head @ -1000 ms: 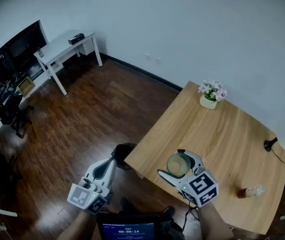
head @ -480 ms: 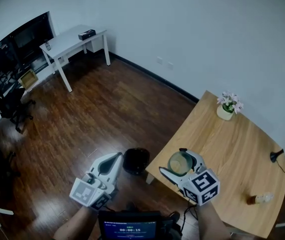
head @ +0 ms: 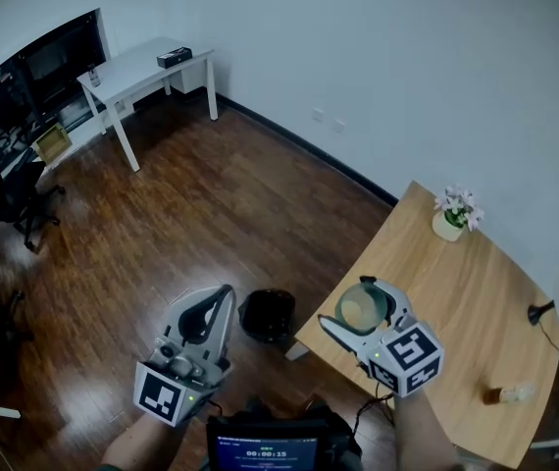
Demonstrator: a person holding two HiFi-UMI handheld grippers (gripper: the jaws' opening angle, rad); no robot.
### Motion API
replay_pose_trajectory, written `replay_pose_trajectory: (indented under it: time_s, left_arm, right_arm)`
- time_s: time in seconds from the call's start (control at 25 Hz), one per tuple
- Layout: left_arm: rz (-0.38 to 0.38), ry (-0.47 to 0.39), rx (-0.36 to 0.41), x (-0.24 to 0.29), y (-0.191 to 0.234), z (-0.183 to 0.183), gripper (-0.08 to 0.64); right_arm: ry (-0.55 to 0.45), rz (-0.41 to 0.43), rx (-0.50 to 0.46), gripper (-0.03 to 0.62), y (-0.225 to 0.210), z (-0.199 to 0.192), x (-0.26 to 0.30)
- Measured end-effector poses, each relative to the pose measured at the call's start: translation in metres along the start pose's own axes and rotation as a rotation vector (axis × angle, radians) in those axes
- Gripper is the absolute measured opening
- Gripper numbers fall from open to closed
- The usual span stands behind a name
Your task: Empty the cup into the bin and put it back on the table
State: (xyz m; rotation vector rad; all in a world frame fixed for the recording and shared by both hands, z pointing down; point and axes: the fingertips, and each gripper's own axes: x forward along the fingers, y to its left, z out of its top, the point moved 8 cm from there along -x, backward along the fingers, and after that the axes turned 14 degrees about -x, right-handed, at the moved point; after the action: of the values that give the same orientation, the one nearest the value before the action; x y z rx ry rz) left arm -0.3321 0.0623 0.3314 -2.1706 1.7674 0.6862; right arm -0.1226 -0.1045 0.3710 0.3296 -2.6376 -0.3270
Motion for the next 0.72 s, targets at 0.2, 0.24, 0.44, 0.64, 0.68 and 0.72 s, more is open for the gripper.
replay_pose_trajectory:
  time_s: [0.2,0.24,0.44,0.64,0.68,0.72]
  left_arm:
    - [0.001,-0.035,0.013,0.014,0.003,-0.004,0.000]
    - [-0.001,-0.036,0.016,0.018,0.003,-0.005,0.000]
    - [0.006,-0.035,0.047,0.040,-0.005,-0.008,0.000]
    - [0.045,-0.025,0.083,0.058,-0.004,-0.017,0.000]
    - [0.049,-0.024,0.089,0.062,-0.004,-0.020,0.000]
    - [0.050,-0.020,0.095,0.066,-0.005,-0.024,0.000]
  right_arm:
    - [0.000,0.011,-0.056,0.416,-0.026,0.012,0.006]
    - [0.001,0.017,-0.060,0.416,-0.031,0.014,0.008]
    - [0.000,0.055,-0.101,0.416,-0.054,0.015,0.017]
    - [-0.005,0.087,-0.143,0.416,-0.077,0.020,0.029]
    - [-0.001,0.090,-0.154,0.416,-0.083,0.020,0.033]
    - [0.006,0.088,-0.168,0.416,-0.089,0.021,0.036]
